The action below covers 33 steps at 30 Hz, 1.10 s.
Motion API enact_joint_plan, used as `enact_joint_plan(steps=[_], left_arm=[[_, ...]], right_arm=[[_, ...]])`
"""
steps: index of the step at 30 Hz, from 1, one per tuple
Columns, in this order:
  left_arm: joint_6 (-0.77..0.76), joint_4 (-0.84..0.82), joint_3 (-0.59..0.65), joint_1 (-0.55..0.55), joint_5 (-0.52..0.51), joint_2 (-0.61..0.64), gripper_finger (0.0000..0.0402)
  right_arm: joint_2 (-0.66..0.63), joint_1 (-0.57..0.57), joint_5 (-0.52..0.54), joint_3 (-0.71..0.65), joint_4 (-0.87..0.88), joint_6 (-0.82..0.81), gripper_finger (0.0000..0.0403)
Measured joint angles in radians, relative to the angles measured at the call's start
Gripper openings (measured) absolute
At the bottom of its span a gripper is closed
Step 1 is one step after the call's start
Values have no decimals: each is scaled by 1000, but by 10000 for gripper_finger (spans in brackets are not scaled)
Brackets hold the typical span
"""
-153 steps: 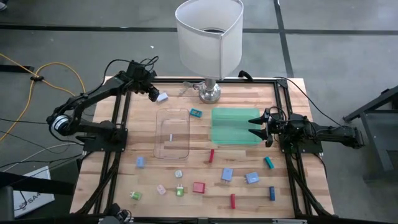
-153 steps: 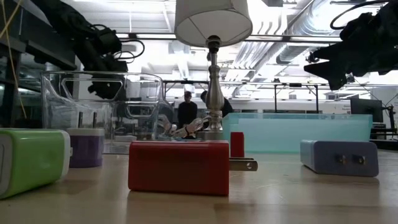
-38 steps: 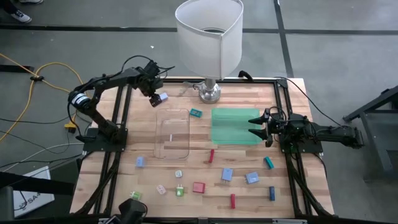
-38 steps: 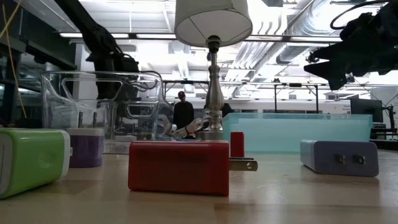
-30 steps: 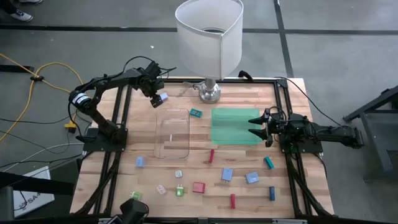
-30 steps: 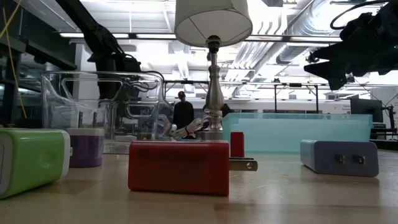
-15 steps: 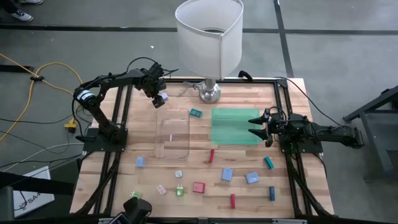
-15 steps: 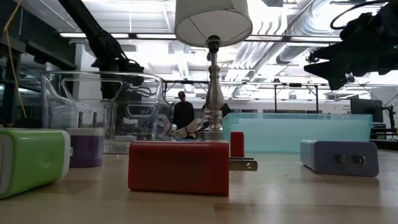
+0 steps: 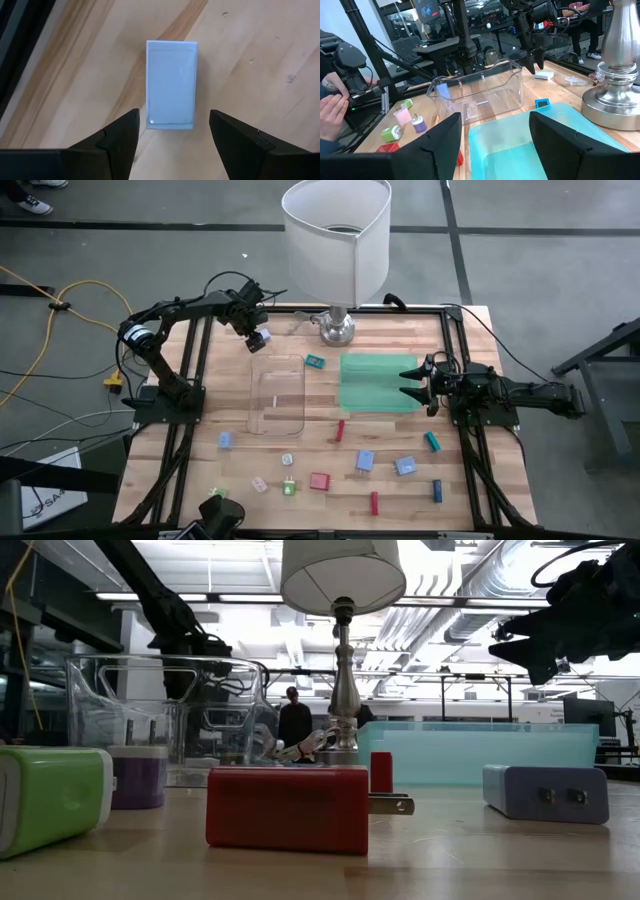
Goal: Pick & Place Office items
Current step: Put the white timer into the green bin
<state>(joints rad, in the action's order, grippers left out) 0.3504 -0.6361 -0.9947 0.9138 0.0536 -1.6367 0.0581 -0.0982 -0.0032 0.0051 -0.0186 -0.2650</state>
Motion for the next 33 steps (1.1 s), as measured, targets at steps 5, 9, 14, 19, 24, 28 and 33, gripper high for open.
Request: enact_joint_plan(steps=[5,9,14,19,24,28,33], left_arm=[[-1,12,0,0,-4,-3,234],[-6,19,0,3,-3,-32,234],[-18,23,-7,8,-1,-68,234],[-18,27,-12,7,-1,-68,234],[-23,27,-13,7,-3,-68,234],[-31,24,-13,7,-3,-68,233],[-37,19,-13,7,-3,-68,201]], right_arm=[[0,0,0,0,0,0,221],[0,0,0,0,0,0,221],[0,0,0,0,0,0,221],[0,0,0,0,0,0,221],[0,0,0,0,0,0,221],[0,0,0,0,0,0,221],[0,0,0,0,0,0,221]])
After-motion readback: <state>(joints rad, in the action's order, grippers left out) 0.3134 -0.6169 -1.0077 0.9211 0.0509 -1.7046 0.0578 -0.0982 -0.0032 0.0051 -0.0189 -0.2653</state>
